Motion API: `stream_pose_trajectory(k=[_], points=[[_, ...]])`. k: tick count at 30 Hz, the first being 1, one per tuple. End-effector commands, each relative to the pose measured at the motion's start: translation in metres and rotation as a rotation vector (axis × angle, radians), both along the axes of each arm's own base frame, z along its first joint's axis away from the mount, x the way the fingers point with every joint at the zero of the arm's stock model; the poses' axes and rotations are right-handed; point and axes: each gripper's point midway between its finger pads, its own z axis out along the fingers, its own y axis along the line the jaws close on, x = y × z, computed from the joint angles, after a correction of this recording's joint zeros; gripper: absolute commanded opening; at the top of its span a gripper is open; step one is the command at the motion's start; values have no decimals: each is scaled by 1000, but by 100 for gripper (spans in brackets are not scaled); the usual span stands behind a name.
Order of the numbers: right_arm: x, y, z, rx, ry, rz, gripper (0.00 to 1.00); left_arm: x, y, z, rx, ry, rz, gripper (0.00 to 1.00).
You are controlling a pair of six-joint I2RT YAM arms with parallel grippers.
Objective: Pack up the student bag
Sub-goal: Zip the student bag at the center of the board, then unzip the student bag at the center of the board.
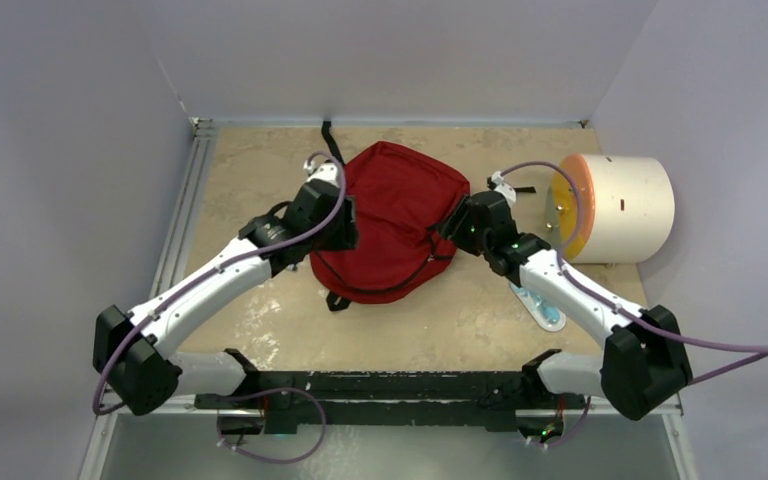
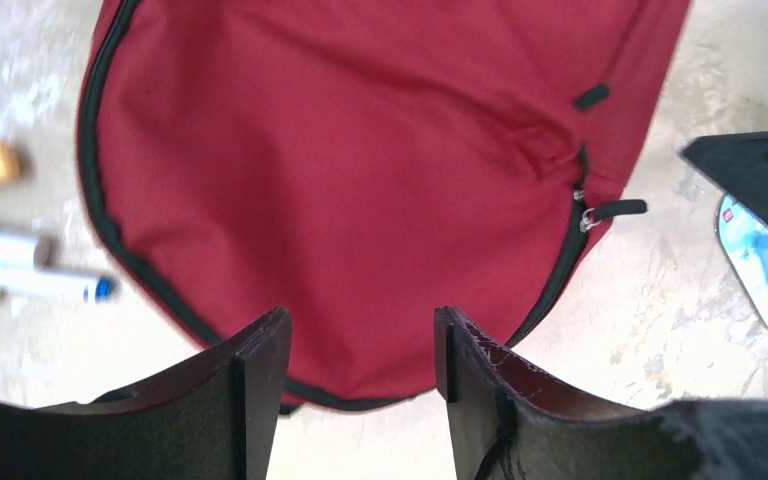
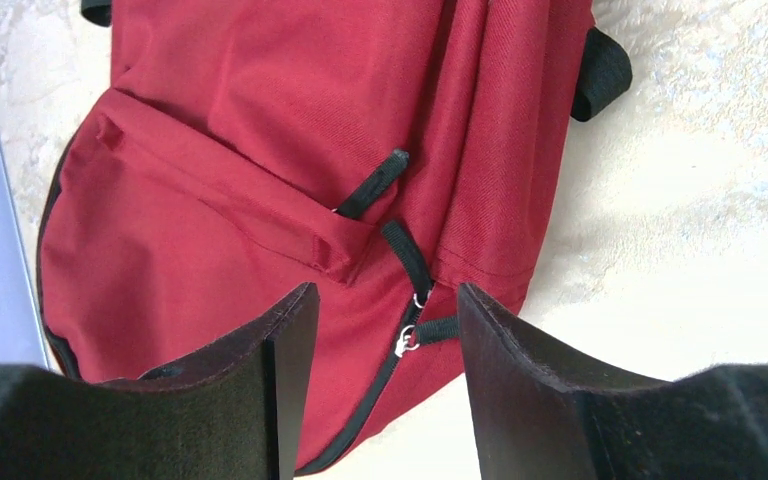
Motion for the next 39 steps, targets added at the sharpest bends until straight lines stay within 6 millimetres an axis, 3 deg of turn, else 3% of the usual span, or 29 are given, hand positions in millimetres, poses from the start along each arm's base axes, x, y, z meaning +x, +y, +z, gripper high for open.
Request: stream_pose_trajectory(k=[1,4,8,11,14,19,25,29,39], points=[[13,-3,6,8,-19,-63,56,29,-42,28,47,-145,-222,54],[12,-13,-8,3,11,-80,56,44,-85,45,30,-243,-384,54],[12,-28,-23,36,30,-79,56,66,-132,53,55,-320,-535,56],[15,-22,-26,86,13,-12,55,79,-163,46,102,-350,-626,56],[16,-17,-34,108,32,29,51,88,-191,25,148,-355,-731,55],[18,-19,-41,149,46,30,48,100,-219,2,225,-361,-838,55],[19,-26,-47,162,67,7,47,101,-227,-21,278,-328,-888,55],[15,-34,-55,166,83,-21,46,101,-223,-32,324,-316,-891,55],[11,-30,-66,188,106,-1,46,115,-212,-58,439,-302,-858,55]])
